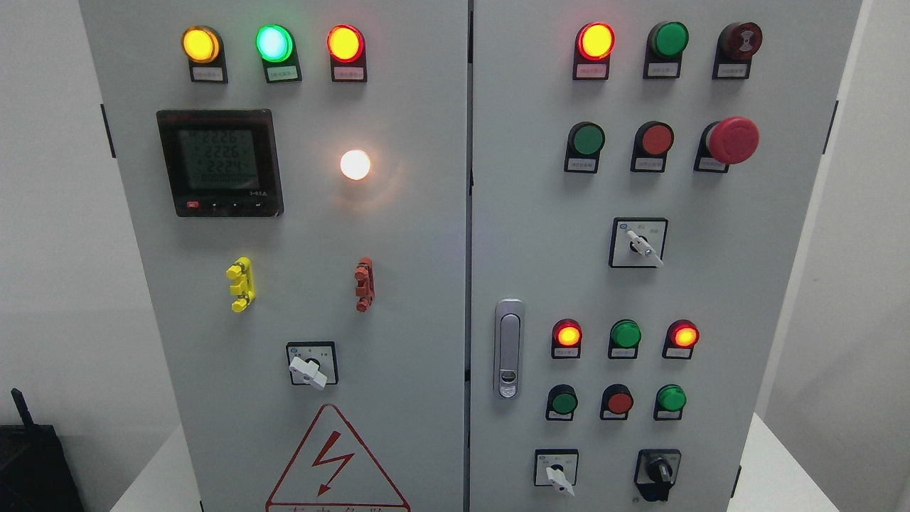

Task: Trip black knob to open circuit

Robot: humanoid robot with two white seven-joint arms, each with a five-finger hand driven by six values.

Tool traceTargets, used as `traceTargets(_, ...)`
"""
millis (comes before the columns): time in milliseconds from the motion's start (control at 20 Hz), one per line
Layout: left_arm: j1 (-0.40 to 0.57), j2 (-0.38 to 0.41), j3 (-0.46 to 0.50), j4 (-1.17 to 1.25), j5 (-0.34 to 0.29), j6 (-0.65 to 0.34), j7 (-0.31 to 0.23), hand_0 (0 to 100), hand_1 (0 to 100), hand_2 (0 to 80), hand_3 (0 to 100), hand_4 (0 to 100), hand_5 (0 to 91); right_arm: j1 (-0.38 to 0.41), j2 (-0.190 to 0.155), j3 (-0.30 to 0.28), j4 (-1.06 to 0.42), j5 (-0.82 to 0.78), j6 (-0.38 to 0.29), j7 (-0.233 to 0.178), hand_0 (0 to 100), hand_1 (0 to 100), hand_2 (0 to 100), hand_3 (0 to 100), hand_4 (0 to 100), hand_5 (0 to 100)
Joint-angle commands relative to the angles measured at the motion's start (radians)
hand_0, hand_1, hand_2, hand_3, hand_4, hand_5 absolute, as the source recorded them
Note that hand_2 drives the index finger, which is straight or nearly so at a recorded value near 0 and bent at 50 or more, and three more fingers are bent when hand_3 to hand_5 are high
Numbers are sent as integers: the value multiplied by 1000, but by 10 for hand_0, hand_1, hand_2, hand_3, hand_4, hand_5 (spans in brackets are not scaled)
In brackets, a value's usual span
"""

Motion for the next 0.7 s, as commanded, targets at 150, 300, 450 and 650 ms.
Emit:
traceTargets(150, 0, 0, 0, -25, 0, 0, 0, 120, 389, 0, 0, 0, 0, -49, -1, 14, -15, -9, -18, -14, 0, 308, 0, 0, 0, 0)
traceTargets(300, 0, 0, 0, -25, 0, 0, 0, 120, 389, 0, 0, 0, 0, -49, -4, 15, -59, -11, -22, -18, 0, 307, 0, 0, 0, 0)
traceTargets(450, 0, 0, 0, -25, 0, 0, 0, 120, 389, 0, 0, 0, 0, -49, -5, 14, -128, -12, -22, -21, 0, 304, 0, 0, 0, 0)
traceTargets(650, 0, 0, 0, -25, 0, 0, 0, 120, 389, 0, 0, 0, 0, -45, -13, 12, -222, -12, -29, -48, 0, 298, 0, 0, 0, 0)
